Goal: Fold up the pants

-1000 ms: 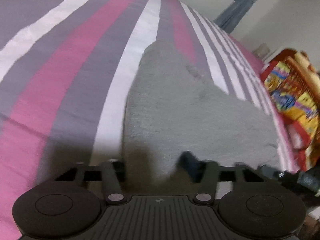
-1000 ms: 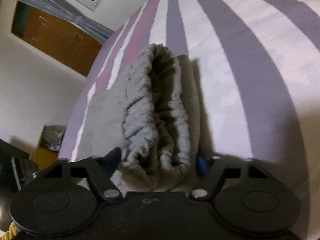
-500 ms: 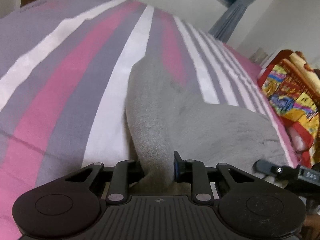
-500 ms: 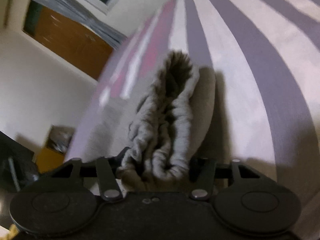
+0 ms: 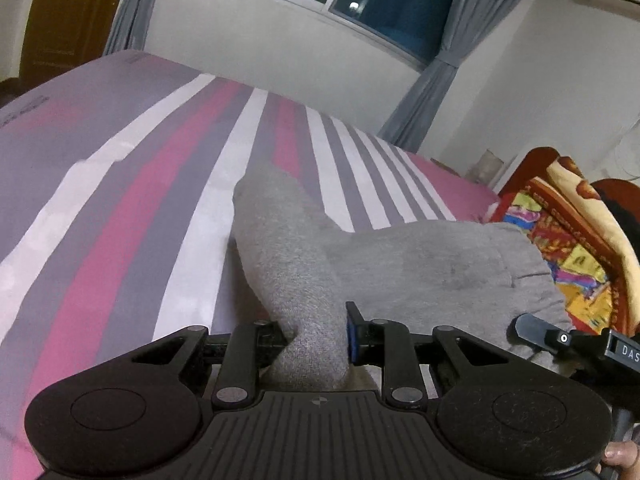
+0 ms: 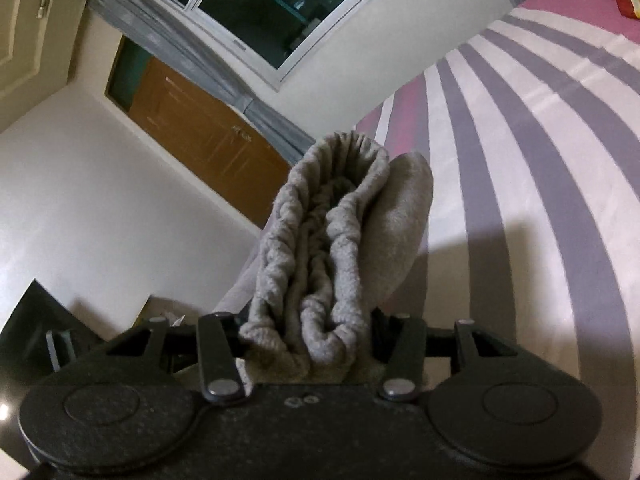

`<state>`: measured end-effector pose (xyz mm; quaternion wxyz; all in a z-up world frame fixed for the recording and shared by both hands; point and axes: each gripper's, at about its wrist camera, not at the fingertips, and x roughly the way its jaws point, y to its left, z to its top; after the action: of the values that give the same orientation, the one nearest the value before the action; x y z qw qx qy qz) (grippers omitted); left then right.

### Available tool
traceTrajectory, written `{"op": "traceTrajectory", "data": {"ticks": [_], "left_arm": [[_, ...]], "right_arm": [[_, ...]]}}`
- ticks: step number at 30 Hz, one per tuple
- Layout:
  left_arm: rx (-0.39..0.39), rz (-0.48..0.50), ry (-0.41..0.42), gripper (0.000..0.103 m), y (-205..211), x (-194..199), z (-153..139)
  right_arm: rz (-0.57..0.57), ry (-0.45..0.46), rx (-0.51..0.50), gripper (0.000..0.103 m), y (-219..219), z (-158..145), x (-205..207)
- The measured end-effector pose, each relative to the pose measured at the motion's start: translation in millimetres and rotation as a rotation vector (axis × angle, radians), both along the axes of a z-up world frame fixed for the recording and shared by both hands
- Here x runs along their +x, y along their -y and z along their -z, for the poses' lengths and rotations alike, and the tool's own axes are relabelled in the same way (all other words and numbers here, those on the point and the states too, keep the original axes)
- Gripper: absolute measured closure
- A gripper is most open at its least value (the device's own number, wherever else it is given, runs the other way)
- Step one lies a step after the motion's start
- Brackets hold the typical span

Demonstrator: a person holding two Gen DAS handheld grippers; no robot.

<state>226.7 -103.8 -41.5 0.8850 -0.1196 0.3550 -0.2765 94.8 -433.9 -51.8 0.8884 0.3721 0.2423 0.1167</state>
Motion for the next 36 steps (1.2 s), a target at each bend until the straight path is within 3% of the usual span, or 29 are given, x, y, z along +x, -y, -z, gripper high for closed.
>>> {"op": "traceTrajectory", "data": {"ticks": [5, 9, 12, 14, 16, 19, 21, 24, 26, 28, 29, 33, 36], "left_arm": [[0.054, -0.015, 0.006, 0.078, 26.8, 36.7, 11.8], [0.125, -0.024, -0.013, 0.078, 47.6, 58.1, 38.0], [0.242, -0.031, -0.040, 0.074, 58.4, 65.2, 72.9], [0.328, -0.041, -0.066, 0.042, 63.4, 64.3, 96.3], [0.357, -0.079, -0.043, 0.032, 61.8, 60.1, 103.1], [0.391, -0.073, -0.034, 0.031, 64.4, 59.1, 97.6], [0.446, -0.077, -0.001, 0.031, 68.8, 52.4, 90.0], [0.466, -0.101, 0.019, 0.031, 65.3, 44.2, 80.1], [0.459, -0.105, 0.034, 0.031, 63.1, 31.6, 70.5], [0.453, -0.113, 0.056, 0.031, 62.0, 22.5, 60.4], [0.439, -0.110, 0.063, 0.031, 61.7, 17.9, 55.4], [0.379, -0.085, 0.067, 0.031, 68.7, -2.9, 46.6], [0.412, -0.071, 0.032, 0.031, 80.2, -4.0, 61.7]], "right_arm": [[0.022, -0.010, -0.017, 0.053, 11.6, 16.4, 34.7], [0.051, -0.077, -0.022, 0.053, 18.1, 49.2, 52.5], [0.091, -0.176, 0.001, 0.048, 28.8, 84.6, 61.2], [0.140, -0.260, -0.002, 0.040, 33.2, 109.7, 58.4], [0.151, -0.270, -0.013, 0.036, 32.8, 121.9, 52.0], [0.174, -0.271, -0.100, 0.030, 23.7, 113.8, 47.8], [0.201, -0.268, -0.161, 0.029, 18.0, 99.7, 46.6], [0.251, -0.222, -0.207, 0.028, 12.2, 74.5, 34.6], [0.253, -0.188, -0.269, 0.032, 4.3, 59.0, 28.8], [0.241, -0.149, -0.383, 0.057, -11.0, 41.7, 27.8], [0.231, -0.125, -0.443, 0.063, -21.4, 33.1, 25.5], [0.192, -0.093, -0.546, 0.064, -41.8, 25.7, 32.1], [0.161, -0.134, -0.575, 0.064, -51.2, 38.0, 40.0]]}}
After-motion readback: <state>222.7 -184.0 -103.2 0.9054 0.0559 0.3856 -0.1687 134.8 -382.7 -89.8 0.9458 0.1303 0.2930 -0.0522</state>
